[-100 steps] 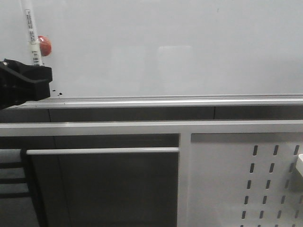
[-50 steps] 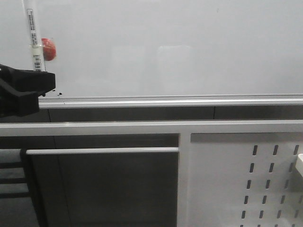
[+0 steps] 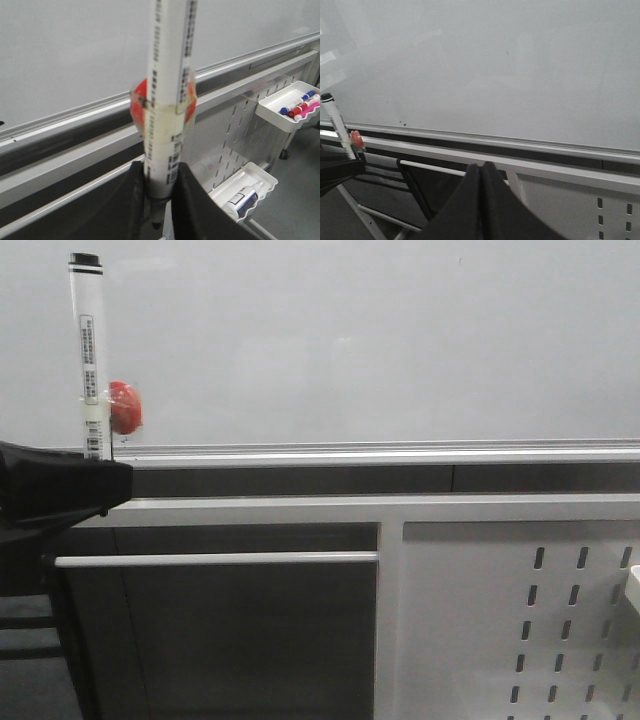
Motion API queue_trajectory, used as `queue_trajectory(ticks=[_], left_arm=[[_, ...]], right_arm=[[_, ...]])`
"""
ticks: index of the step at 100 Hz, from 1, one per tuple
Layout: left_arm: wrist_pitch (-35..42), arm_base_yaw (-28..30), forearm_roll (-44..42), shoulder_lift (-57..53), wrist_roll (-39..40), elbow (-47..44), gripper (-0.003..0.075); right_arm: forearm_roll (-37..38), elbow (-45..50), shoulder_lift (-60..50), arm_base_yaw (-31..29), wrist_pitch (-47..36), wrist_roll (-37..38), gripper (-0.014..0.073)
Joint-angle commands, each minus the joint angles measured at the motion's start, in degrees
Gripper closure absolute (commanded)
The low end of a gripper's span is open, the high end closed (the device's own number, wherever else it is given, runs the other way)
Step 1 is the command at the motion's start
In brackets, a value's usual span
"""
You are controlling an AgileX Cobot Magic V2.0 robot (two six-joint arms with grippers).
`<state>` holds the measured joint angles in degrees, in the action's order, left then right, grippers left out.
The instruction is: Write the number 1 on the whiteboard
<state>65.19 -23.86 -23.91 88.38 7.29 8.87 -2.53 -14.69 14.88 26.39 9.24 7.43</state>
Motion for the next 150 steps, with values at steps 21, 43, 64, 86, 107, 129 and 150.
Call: queue_trajectory(ticks=[21, 43, 64, 86, 107, 129, 150], left_arm=[[11.8, -0.5, -6.6, -1.5, 4.1, 0.2, 0.0742], [11.7, -0.5, -12.2, -1.4, 5.8, 0.2, 0.0742], [12.1, -0.5, -15.9, 1.6, 7.1, 0.2, 0.0741], [12.1, -0.5, -17.7, 3.3, 7.3, 0.3, 0.0741], [12.1, -0.5, -19.2, 3.3, 5.4, 0.5, 0.0741], [12.1, -0.5, -22.0, 3.4, 5.4, 2.9, 0.0741], [12.1, -0.5, -22.8, 3.7, 5.4, 3.3, 0.0741]], right_arm=[[0.1, -2.0, 5.4, 4.1, -4.1, -0.6, 0.0648], [-0.2, -2.0, 11.4, 6.5, -7.5, -0.6, 0.0648], [-0.4, -2.0, 17.2, 8.7, -13.5, -0.6, 0.0648], [-0.4, -2.0, 23.9, 12.6, -18.7, -0.6, 0.0648], [-0.4, -2.0, 31.8, 17.9, -27.1, -0.6, 0.0648], [0.8, -2.0, 41.2, 20.0, -36.5, -0.6, 0.0569], [0.8, -2.0, 44.0, 20.0, -43.1, -0.6, 0.0316]])
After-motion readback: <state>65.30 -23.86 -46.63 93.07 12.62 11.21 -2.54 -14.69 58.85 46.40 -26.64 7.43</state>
